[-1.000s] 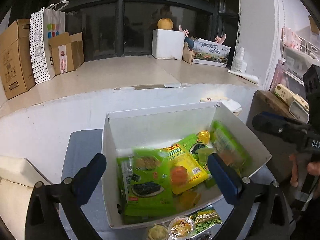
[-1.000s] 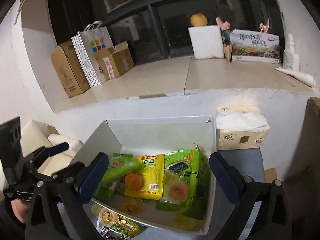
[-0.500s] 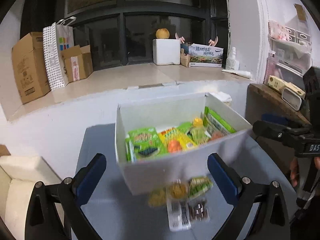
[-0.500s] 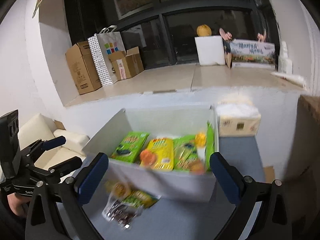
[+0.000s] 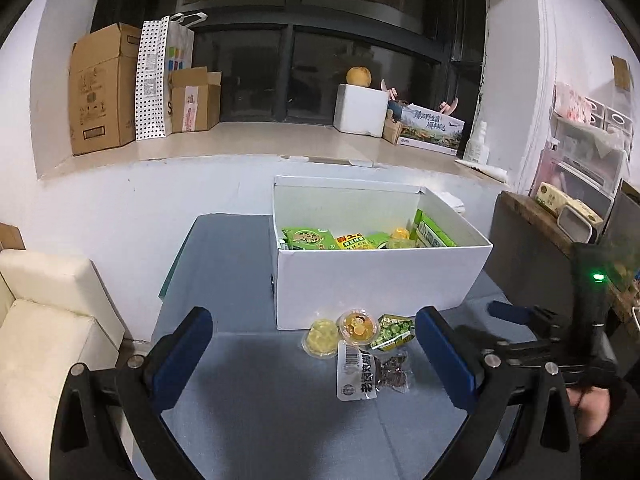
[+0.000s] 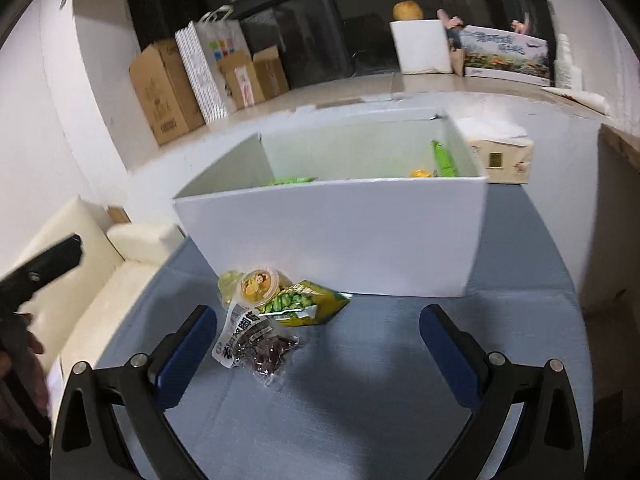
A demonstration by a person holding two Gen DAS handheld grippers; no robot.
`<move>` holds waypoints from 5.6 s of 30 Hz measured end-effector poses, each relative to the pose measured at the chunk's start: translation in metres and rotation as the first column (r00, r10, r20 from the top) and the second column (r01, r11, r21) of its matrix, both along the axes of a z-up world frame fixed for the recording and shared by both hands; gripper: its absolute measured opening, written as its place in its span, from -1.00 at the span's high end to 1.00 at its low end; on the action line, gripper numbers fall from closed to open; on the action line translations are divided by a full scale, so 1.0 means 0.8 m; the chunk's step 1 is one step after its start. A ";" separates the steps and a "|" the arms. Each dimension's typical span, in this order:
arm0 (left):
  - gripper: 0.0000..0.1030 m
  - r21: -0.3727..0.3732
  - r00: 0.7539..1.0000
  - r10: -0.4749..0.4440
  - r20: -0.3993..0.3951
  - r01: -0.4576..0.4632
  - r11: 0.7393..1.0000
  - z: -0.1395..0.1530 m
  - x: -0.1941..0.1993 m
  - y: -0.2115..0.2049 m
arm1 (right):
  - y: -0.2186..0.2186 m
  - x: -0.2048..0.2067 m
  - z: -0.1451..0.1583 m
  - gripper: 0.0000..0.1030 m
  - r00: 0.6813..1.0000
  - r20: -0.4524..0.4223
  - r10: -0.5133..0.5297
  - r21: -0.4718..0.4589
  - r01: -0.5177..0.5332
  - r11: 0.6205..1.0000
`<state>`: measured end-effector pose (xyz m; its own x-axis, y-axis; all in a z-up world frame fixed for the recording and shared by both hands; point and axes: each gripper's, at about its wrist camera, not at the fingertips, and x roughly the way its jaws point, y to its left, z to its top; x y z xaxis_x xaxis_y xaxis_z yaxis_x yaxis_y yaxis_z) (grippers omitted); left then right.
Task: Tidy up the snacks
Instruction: 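Grasp a yellow jelly cup with the left gripper while the right grasps the green pea packet, then drop the jelly cup into the box with the left gripper while the right drops the pea packet, then grasp the dried meat bag with the right gripper while the left grasps the last jelly cup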
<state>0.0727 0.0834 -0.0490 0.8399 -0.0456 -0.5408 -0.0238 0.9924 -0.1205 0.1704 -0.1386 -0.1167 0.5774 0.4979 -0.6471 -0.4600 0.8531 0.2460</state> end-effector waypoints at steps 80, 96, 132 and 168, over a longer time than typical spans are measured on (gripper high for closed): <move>-0.01 0.042 0.981 -0.163 0.106 0.159 0.986 0.036 0.112 -0.033 | -0.023 0.019 0.128 0.31 0.976 0.196 0.098 0.080 -0.115 0.990; -1.00 0.058 0.997 -0.076 -0.026 0.078 0.995 0.011 0.213 -0.002 | -0.011 0.153 0.102 -1.00 0.999 0.052 -0.016 0.041 0.014 0.999; -1.00 -0.064 0.995 -0.022 -0.095 0.016 0.998 -0.068 -0.031 0.014 | 0.099 0.003 -0.076 -1.00 0.941 -0.100 0.323 -0.206 -0.337 0.919; -0.99 0.024 0.970 -0.011 -0.245 0.017 1.000 -0.138 0.141 -0.033 | -0.044 -0.054 0.020 -0.44 0.990 0.052 0.133 -0.007 -0.133 0.991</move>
